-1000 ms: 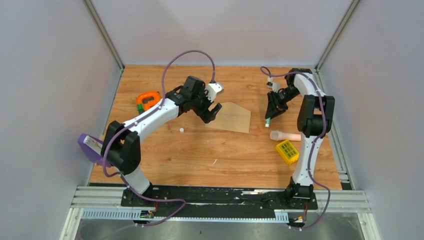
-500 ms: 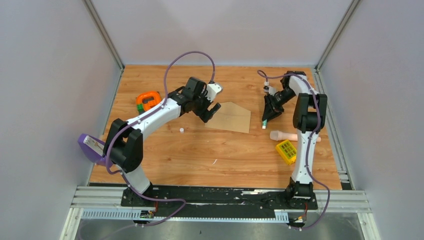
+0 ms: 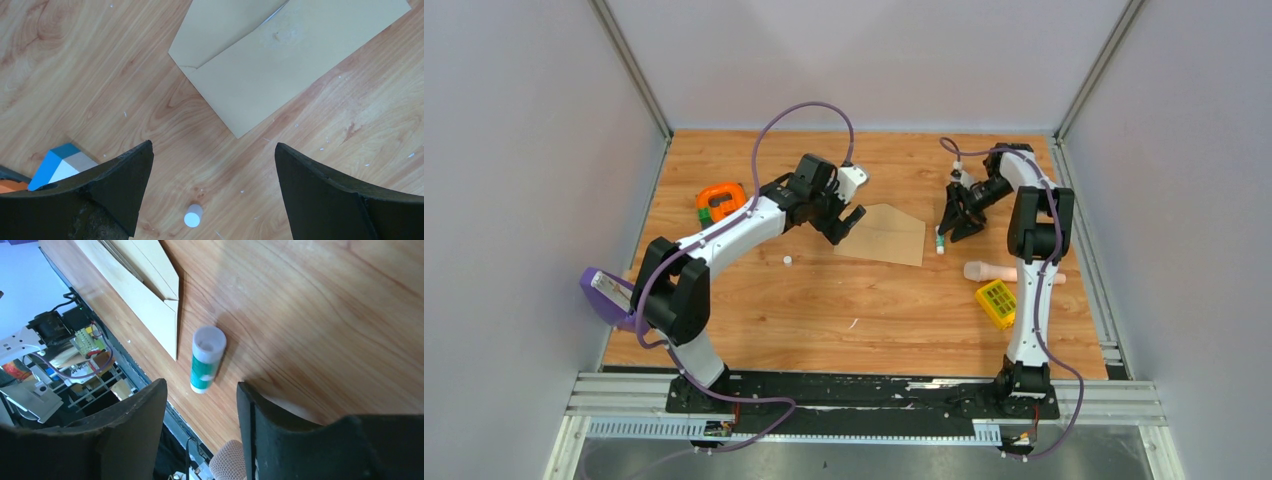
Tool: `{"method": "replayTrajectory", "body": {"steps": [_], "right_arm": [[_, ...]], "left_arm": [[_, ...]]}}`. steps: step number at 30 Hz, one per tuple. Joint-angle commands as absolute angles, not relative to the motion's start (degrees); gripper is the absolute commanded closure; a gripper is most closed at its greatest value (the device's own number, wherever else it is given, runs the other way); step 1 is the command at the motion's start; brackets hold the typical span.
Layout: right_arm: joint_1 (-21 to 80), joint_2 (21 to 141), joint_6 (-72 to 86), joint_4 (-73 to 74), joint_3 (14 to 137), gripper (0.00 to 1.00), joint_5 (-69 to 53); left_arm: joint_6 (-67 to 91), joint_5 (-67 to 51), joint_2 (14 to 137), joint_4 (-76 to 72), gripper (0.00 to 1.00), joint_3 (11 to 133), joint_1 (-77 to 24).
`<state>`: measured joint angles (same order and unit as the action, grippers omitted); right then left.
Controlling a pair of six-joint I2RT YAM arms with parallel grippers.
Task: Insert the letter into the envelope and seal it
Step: Place the solid glue at the center of the board.
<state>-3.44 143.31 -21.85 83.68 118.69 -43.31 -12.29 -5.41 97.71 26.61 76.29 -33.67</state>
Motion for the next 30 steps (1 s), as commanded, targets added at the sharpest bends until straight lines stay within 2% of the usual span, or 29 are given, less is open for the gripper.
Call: {"method": "replayTrajectory", "body": {"steps": [1,10,20,23,30], "right_arm": [[-3.16,141.94,-20.48,78.26,118.48,0.40,-40.04],[-1.70,135.48,-17.30,68.11,112.49,0.36,-31.07],[-0.61,125.43,-16.51,55.88,111.54,0.39,-37.56],[-0.61,126.35,-13.78,52.55,112.90,0.39,-41.28],[0.57,137.86,-8.53,52.53,124.01,0.41,-46.56]], "left_arm": [[-11.78,-4.92,97.09,24.49,0.01,77.23,-33.81],[-11.82,-4.92,96.97,24.42,0.01,76.93,-33.79],[-12.60,-3.24,100.07,23.54,0.01,75.53,-34.30],[-12.24,-0.92,102.06,22.10,0.01,74.74,-34.48],[-13.23,12.64,106.49,20.44,0.00,75.63,-36.30]]}}
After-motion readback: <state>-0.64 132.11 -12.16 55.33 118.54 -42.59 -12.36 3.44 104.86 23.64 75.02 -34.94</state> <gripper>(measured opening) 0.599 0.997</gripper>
